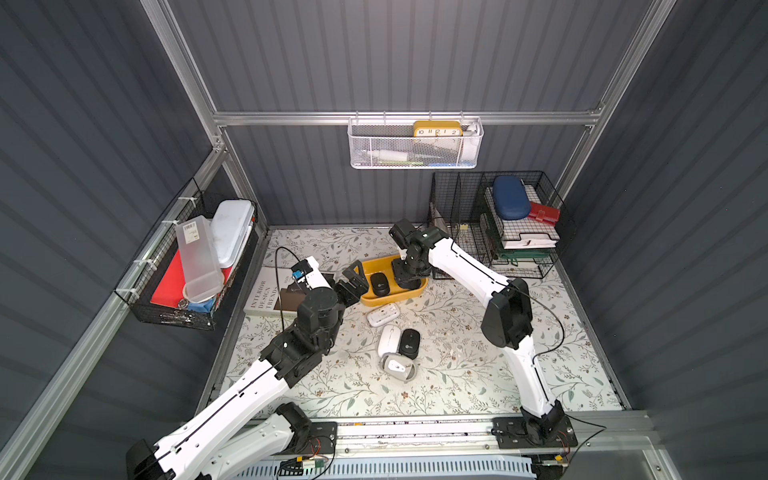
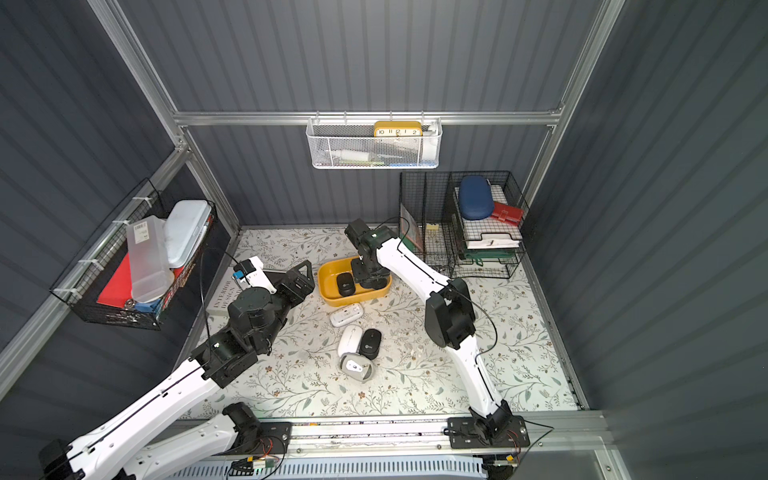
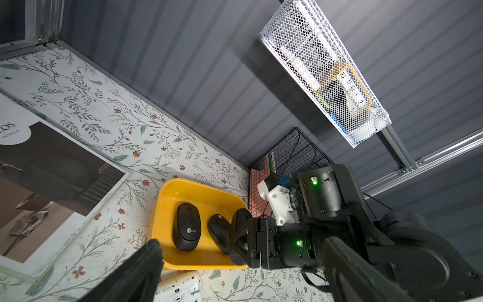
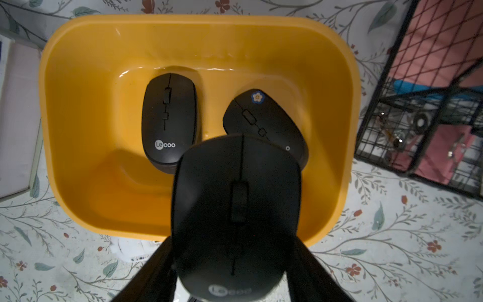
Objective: Put the mouse in the storage box
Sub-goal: Place the mouse in the storage box.
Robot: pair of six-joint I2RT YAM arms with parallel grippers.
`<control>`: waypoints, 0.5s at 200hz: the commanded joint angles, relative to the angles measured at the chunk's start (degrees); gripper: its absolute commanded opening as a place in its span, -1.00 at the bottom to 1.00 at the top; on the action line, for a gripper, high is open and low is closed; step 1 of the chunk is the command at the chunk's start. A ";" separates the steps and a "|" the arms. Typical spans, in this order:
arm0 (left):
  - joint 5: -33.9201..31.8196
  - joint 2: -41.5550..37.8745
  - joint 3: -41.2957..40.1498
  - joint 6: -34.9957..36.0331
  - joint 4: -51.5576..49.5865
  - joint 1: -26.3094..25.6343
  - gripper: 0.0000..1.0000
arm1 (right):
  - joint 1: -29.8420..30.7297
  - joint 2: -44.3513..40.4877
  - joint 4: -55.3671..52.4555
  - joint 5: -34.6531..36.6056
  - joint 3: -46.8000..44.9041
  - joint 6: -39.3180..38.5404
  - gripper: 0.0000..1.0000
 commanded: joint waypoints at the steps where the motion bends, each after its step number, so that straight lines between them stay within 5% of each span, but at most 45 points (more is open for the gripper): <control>1: -1.62 0.14 -0.21 -0.22 -0.19 0.23 0.99 | 0.12 3.75 -2.15 -0.65 4.49 -0.87 -0.16; 100: -4.66 -0.51 -0.50 -2.25 -1.46 0.24 0.99 | 1.13 14.08 -0.67 2.13 12.20 -4.28 -0.10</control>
